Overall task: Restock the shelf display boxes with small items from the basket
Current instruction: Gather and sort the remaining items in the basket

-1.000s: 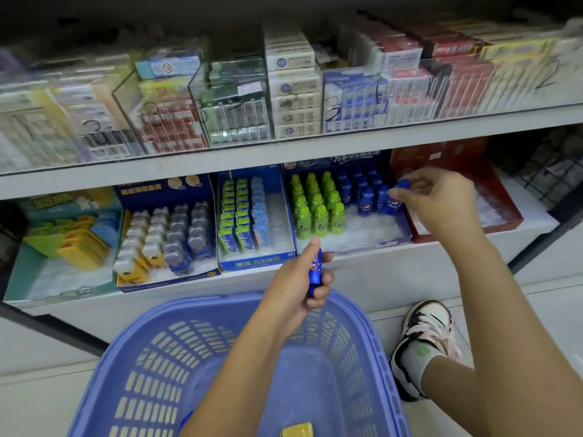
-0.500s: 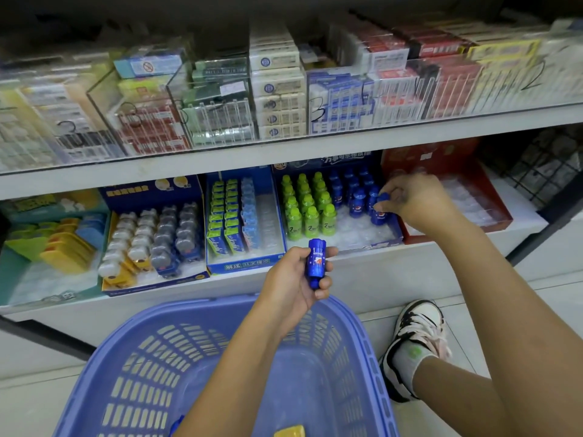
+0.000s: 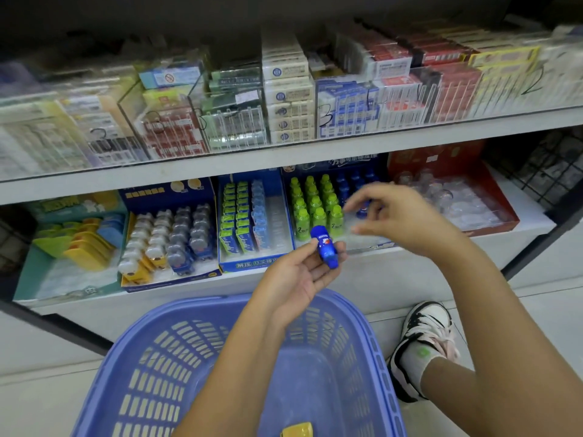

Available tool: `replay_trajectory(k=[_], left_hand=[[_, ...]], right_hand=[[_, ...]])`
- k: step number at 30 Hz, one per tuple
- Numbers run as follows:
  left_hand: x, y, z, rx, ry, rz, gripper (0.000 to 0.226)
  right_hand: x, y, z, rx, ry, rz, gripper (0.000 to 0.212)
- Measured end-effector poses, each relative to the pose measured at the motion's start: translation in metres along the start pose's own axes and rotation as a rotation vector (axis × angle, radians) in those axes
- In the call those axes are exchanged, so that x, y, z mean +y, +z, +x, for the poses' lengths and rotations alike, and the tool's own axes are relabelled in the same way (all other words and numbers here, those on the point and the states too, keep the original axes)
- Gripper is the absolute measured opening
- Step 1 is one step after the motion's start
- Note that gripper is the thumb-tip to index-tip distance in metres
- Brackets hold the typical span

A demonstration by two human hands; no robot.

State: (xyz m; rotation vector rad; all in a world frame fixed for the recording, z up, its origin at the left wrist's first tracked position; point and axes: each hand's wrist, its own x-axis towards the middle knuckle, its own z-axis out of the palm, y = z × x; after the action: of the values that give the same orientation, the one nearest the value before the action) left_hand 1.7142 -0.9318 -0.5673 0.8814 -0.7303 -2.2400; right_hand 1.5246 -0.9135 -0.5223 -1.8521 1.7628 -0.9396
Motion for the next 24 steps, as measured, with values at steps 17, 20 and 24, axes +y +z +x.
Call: replay_trajectory(k=[17, 20, 24], left_hand=[[-0.005, 0.012, 0.014, 0.091, 0.607, 0.797, 0.036], [-0.015, -0.009, 0.018, 0.128, 0.678, 1.561, 0.048], [-0.023, -0.022, 0.022, 0.095, 0.574, 1.942, 0.057]], right_hand=[[-0.024, 0.011, 0.004, 0.347, 0.316, 0.67, 0.024], [-0.005, -0.017, 0.014, 0.413, 0.203, -0.042, 0.028], [0.008, -0.024, 0.038, 0.179, 0.113, -0.447, 0.031]])
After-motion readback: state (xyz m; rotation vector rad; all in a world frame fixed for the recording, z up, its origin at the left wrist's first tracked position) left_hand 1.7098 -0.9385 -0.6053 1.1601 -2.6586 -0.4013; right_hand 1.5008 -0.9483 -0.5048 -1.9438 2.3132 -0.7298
